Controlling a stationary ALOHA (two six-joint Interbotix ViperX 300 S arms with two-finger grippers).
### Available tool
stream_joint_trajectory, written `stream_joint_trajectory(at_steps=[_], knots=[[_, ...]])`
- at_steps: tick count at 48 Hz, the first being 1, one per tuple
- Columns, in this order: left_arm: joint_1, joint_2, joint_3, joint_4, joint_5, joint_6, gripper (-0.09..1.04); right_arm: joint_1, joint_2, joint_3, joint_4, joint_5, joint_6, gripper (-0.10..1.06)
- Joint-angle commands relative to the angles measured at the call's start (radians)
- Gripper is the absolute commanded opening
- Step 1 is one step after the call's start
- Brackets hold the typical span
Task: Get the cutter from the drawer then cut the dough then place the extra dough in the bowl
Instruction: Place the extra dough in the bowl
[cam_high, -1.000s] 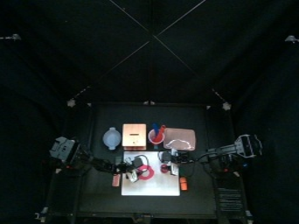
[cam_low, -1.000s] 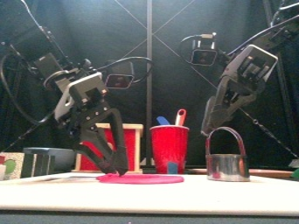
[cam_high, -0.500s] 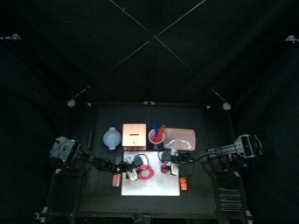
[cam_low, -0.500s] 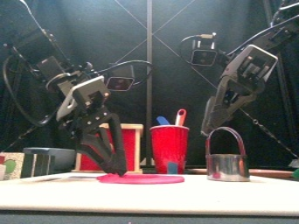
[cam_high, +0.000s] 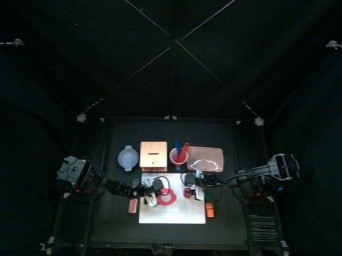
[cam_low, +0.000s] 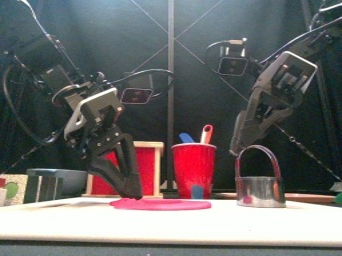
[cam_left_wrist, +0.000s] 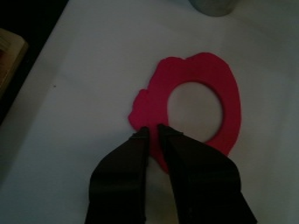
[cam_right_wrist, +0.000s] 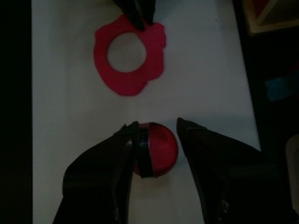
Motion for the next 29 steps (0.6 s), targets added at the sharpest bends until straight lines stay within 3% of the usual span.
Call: stream_joint_trajectory(at_steps=[1,17,29], knots=[[-0.002,-0.008,-0.003,0.020,0.003,0.003,0.55,-0.003,-0.011,-0.014,0.002,-0.003,-0.002,0.77],[-0.021,-0.095,-0.032,0.242,-0.012,0.005,0.55,-0.003,-0.002,-0.014,0.002,-0.003,-0.002,0.77],[-0.028,-0.199,-0.025,0.436,-0.103,0.003,0.55,-0.003,-0.002,-0.014,0.002,-0.003,-0.002,0.77]])
